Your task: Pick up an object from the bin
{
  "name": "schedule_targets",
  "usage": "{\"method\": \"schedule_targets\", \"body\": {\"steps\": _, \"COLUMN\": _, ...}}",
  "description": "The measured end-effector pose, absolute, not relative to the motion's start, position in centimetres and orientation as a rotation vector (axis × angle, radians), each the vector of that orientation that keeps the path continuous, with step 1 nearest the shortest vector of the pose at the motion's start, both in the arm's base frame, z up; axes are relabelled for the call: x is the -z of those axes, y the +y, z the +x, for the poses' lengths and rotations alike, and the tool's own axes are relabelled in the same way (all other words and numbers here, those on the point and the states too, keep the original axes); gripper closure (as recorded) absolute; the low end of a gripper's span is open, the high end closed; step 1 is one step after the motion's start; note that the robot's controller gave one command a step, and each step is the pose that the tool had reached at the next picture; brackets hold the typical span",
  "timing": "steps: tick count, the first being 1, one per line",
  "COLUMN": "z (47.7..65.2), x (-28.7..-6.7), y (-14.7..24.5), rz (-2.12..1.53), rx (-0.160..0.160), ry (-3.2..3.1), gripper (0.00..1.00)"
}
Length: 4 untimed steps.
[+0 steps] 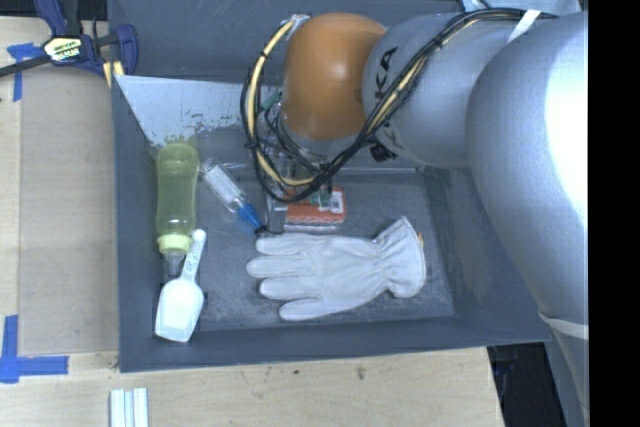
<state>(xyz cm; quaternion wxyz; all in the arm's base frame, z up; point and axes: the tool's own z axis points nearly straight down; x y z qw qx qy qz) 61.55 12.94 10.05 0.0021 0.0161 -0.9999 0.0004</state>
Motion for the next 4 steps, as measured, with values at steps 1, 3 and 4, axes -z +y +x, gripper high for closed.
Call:
{"method": "schedule_targets", "body": {"steps": 1, "z": 61.9, "x": -11.3, "y": 11.8, "rz": -0.338, "rx": 0.003, "ry": -3.129, "gripper": 0.00}}
{"method": "schedule_targets", "body": {"steps": 3, "z": 59.2, "x": -11.3, "y": 4.4, "rz": -0.135, "rx": -0.001, "ry": -3.144, "gripper": 0.00}}
{"method": "schedule_targets", "body": {"steps": 4, "z": 59.5, "x": -9.7, "y": 4.6, "rz": -0.199, "rx": 0.001, "ry": -3.139, "gripper": 0.00}}
